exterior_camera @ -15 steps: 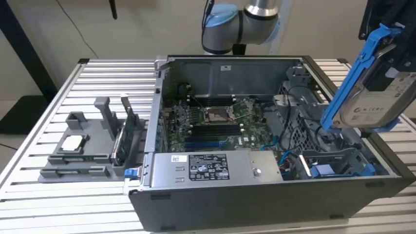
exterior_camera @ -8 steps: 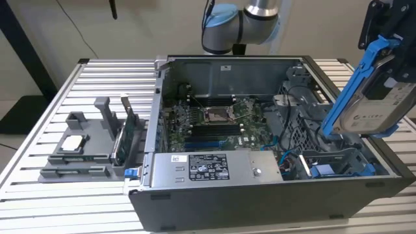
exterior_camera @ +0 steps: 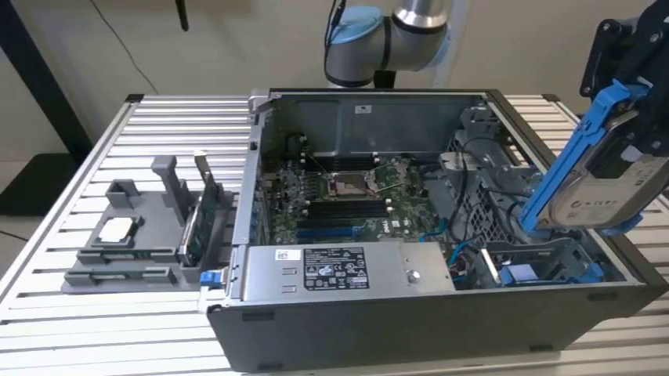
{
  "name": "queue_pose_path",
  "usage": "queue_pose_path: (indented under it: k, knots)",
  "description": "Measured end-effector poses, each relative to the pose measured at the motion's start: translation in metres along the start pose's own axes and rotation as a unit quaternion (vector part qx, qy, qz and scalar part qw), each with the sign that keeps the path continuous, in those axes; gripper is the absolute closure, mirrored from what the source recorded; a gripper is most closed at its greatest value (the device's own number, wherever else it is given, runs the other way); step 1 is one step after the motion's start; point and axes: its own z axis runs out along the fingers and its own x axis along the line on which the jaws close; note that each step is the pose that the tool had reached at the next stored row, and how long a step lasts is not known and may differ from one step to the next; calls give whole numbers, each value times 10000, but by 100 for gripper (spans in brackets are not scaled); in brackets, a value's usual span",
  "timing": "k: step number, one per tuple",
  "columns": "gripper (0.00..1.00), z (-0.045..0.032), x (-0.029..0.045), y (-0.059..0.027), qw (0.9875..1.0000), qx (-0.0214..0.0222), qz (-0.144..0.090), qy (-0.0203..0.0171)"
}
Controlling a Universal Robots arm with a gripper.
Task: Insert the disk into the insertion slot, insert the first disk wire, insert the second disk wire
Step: 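Insert the disk into the insertion slot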
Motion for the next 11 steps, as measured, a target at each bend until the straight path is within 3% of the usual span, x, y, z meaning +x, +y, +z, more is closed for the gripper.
queue_pose_path:
  k: [1, 4, 5, 11]
  knots:
    - [67, 5, 12, -1, 10000, -1, -2, -34]
    - [67, 17, 44, -3, 9998, -5, -9, -211]
    - [67, 24, 56, -3, 9997, -5, -10, -240]
    - [67, 113, 88, -7, 9997, -2, 76, -250]
